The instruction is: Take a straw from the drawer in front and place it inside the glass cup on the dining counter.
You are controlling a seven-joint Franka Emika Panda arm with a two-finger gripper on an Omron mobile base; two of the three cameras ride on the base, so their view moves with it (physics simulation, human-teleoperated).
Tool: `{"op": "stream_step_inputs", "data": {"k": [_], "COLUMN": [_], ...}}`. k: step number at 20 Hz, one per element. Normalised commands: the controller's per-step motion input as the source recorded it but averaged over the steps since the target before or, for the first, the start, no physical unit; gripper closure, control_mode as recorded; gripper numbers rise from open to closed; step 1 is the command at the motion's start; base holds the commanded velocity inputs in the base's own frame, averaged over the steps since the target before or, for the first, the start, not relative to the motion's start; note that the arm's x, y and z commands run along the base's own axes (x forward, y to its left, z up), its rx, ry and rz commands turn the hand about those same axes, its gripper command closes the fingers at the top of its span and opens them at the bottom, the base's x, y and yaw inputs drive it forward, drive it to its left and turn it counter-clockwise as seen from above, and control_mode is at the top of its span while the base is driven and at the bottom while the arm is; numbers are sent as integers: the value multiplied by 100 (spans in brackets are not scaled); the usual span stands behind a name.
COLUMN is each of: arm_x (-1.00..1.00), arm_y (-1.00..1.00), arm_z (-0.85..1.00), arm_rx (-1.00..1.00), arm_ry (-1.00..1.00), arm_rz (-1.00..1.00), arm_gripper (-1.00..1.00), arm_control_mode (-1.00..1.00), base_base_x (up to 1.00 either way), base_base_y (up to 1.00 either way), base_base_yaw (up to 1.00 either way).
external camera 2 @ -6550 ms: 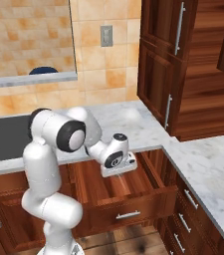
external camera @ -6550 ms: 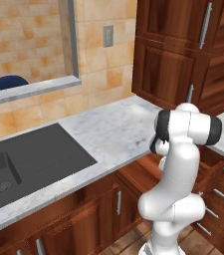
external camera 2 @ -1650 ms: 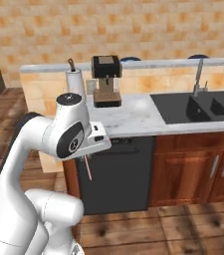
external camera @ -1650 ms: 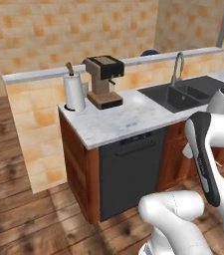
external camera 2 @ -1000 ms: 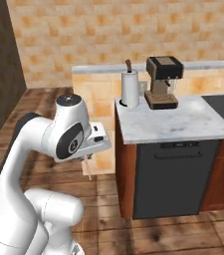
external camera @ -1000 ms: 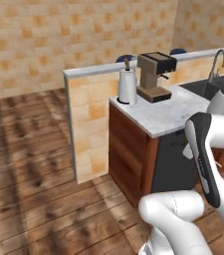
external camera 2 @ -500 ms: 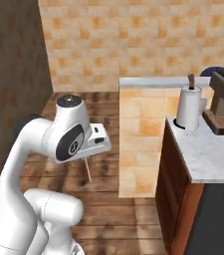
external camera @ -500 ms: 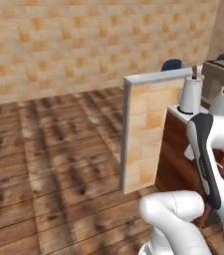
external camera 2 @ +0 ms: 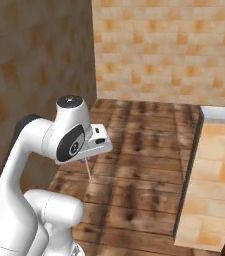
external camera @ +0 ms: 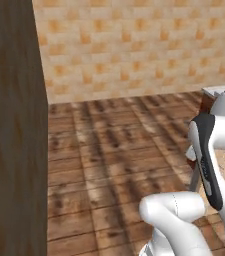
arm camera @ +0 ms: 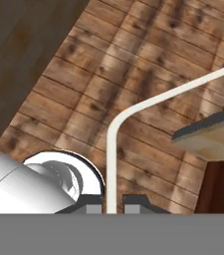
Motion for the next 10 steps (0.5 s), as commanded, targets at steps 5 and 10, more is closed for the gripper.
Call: {"op": "stream_step_inputs", "data": {"k": [5,10], "arm_x": [0,0], "arm_y": [0,0], "arm_z": [0,0], "arm_rx": [0,0], "arm_ry": [0,0], "arm_rz": [0,0], "arm_gripper": [100,100], "arm_control_mode": [100,100], "base_base_x": [100,100], "base_base_y": [63,23], "base_base_yaw": [5,-9]}}
